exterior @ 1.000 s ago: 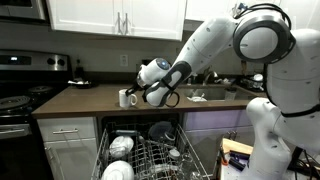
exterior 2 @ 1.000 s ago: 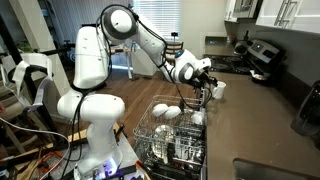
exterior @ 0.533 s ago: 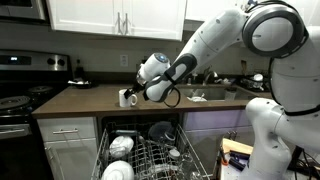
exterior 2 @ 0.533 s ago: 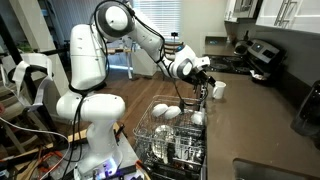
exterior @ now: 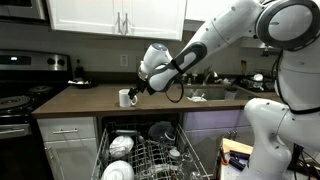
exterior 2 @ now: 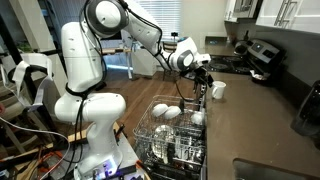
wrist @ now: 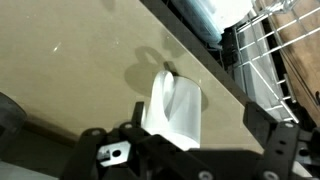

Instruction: Pick the cup in the dishwasher and put it on the counter

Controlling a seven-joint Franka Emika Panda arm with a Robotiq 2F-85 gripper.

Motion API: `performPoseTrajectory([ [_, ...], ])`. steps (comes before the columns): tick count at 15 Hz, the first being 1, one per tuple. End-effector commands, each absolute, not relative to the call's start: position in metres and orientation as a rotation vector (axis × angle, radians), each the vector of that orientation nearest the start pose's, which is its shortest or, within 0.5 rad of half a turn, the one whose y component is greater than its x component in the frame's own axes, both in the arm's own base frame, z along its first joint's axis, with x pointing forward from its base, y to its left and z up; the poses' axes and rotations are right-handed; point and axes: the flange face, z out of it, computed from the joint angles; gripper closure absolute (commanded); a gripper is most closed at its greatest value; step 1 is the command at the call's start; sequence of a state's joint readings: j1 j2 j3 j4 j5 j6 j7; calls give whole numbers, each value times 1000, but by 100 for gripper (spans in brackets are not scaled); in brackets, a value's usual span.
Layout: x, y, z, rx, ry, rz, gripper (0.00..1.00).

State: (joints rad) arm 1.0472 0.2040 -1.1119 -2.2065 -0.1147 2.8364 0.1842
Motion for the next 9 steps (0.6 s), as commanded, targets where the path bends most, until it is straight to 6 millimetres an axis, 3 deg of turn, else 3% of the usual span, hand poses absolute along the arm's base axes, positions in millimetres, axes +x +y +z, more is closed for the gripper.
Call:
performPoseTrajectory([
  [1,576,-15,414,-3255,79,-789,0],
  [9,568,-19,441,-3304,-13,-651,0],
])
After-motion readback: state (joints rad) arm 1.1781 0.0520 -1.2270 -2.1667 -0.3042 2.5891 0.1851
